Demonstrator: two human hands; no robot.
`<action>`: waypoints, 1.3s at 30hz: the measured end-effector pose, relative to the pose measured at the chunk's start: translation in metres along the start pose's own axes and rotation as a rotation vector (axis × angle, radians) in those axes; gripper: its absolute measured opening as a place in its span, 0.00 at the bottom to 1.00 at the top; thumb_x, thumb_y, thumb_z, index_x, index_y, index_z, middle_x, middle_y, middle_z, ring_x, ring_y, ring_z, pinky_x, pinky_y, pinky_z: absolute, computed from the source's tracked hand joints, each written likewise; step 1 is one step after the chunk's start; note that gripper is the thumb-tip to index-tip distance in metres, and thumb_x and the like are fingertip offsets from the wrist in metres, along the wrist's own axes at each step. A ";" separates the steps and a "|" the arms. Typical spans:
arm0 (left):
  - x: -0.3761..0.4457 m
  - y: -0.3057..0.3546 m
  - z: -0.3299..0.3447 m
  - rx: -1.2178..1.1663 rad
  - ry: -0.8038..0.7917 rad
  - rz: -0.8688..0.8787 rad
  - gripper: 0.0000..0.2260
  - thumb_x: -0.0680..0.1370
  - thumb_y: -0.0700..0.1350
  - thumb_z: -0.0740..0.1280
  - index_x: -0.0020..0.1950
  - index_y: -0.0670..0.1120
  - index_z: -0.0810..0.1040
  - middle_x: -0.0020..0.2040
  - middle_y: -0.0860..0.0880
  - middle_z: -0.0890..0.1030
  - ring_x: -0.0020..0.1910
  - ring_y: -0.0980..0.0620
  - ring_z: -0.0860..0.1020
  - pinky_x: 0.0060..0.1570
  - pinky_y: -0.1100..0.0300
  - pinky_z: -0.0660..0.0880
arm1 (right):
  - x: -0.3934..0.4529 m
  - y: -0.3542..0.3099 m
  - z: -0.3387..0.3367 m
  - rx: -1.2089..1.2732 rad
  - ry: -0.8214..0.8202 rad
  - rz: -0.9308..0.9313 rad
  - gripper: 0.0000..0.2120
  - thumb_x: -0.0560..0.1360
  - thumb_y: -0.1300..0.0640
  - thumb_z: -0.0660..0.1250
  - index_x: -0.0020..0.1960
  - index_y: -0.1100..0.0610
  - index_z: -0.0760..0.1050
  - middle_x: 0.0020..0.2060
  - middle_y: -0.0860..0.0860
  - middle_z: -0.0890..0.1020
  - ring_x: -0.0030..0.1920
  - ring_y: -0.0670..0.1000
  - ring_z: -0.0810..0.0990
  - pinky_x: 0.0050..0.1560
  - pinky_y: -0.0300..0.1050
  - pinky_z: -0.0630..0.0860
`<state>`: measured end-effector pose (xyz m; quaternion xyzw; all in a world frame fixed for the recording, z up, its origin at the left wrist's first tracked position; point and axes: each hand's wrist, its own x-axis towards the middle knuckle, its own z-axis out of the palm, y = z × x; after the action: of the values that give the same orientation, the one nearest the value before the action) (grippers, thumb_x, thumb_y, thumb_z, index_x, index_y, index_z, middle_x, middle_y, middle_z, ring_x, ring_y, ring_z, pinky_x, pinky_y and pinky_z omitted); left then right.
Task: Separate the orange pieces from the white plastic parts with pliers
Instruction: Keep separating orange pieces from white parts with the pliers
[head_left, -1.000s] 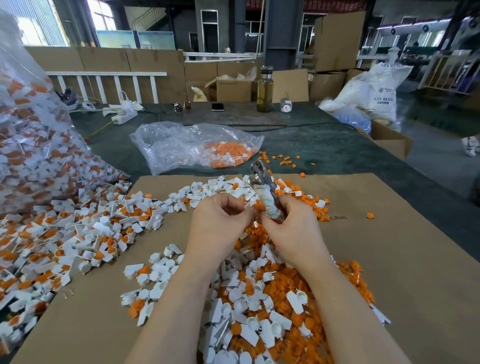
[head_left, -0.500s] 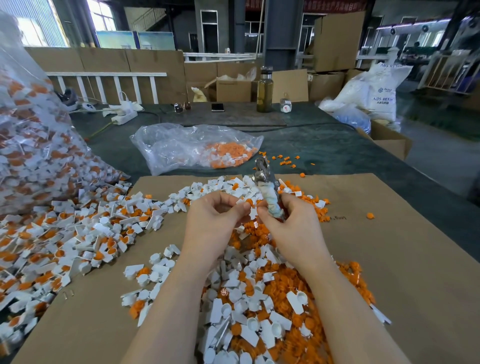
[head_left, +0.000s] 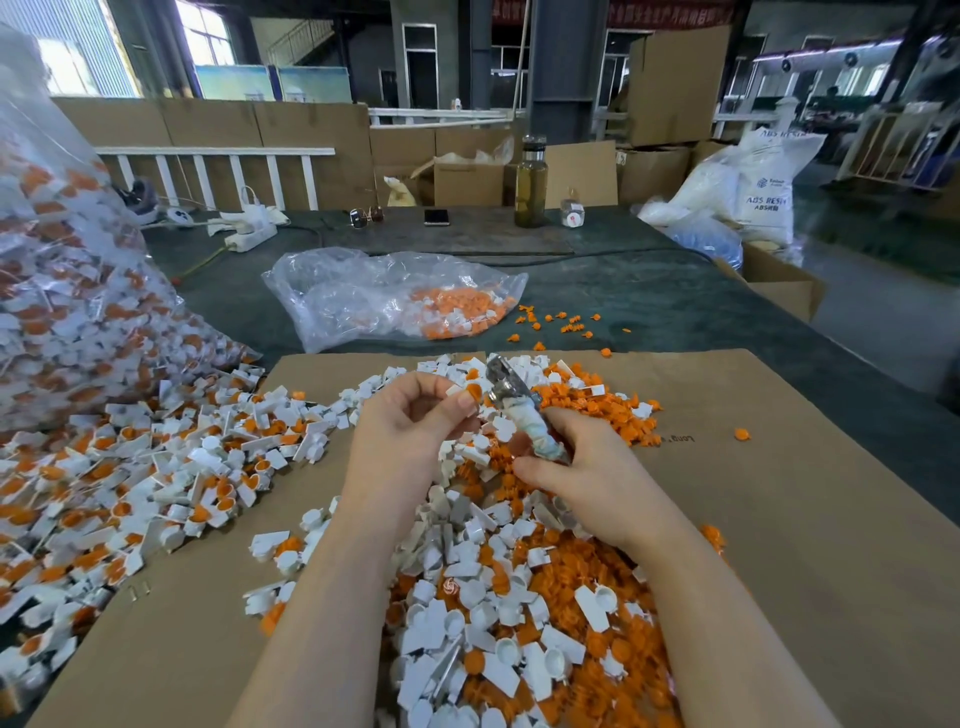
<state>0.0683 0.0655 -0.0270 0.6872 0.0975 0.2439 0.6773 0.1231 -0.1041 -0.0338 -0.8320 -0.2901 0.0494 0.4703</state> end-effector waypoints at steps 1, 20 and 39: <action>0.000 0.000 0.000 -0.001 -0.006 0.009 0.02 0.77 0.38 0.71 0.45 0.43 0.80 0.35 0.52 0.84 0.37 0.55 0.83 0.41 0.65 0.79 | -0.001 -0.001 -0.001 -0.008 -0.024 0.004 0.06 0.73 0.54 0.71 0.49 0.50 0.76 0.41 0.45 0.80 0.40 0.41 0.78 0.39 0.40 0.74; -0.001 0.002 0.001 -0.006 -0.034 0.045 0.03 0.78 0.36 0.69 0.45 0.42 0.79 0.34 0.53 0.83 0.35 0.58 0.81 0.39 0.67 0.77 | -0.001 0.000 0.004 -0.108 -0.068 -0.010 0.10 0.73 0.62 0.64 0.41 0.46 0.75 0.29 0.41 0.76 0.29 0.42 0.73 0.30 0.41 0.67; 0.014 0.003 -0.051 -1.136 0.488 -0.390 0.09 0.80 0.42 0.66 0.59 0.42 0.79 0.42 0.48 0.87 0.39 0.57 0.85 0.35 0.65 0.80 | 0.000 0.007 0.008 -0.294 0.222 -0.032 0.02 0.74 0.54 0.65 0.45 0.47 0.73 0.32 0.45 0.78 0.31 0.46 0.75 0.28 0.45 0.71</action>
<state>0.0557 0.1167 -0.0234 0.1165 0.2274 0.2794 0.9256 0.1232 -0.1007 -0.0437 -0.8874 -0.2535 -0.0933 0.3736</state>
